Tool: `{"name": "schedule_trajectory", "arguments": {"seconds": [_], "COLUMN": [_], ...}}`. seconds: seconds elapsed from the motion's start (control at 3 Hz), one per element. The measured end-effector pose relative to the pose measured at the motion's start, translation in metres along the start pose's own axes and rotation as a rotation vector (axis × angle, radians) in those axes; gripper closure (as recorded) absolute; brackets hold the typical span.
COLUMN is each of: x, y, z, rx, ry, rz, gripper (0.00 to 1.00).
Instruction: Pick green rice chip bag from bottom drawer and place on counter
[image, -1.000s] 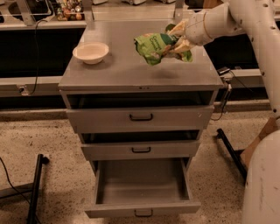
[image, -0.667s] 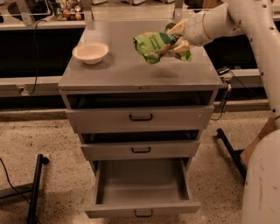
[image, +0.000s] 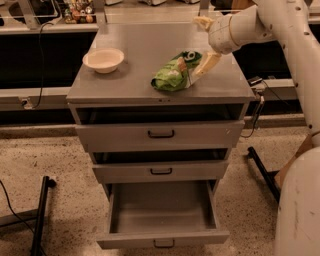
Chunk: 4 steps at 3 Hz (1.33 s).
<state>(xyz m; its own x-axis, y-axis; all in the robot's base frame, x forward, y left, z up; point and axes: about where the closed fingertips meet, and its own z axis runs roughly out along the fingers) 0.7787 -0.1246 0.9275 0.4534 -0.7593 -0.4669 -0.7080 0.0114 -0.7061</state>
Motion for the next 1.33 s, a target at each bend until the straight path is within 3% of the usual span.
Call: {"name": "schedule_trajectory", "arguments": {"seconds": [0.33, 0.67, 1.33], "x": [0.001, 0.008, 0.022], "y": [0.0, -0.003, -0.01], "z": [-0.002, -0.019, -0.059], "rx": [0.006, 0.036, 0.152], "ry": [-0.013, 0.03, 0.216], "rz": [0.013, 0.027, 0.014], "gripper": [0.0, 0.0, 0.0]}}
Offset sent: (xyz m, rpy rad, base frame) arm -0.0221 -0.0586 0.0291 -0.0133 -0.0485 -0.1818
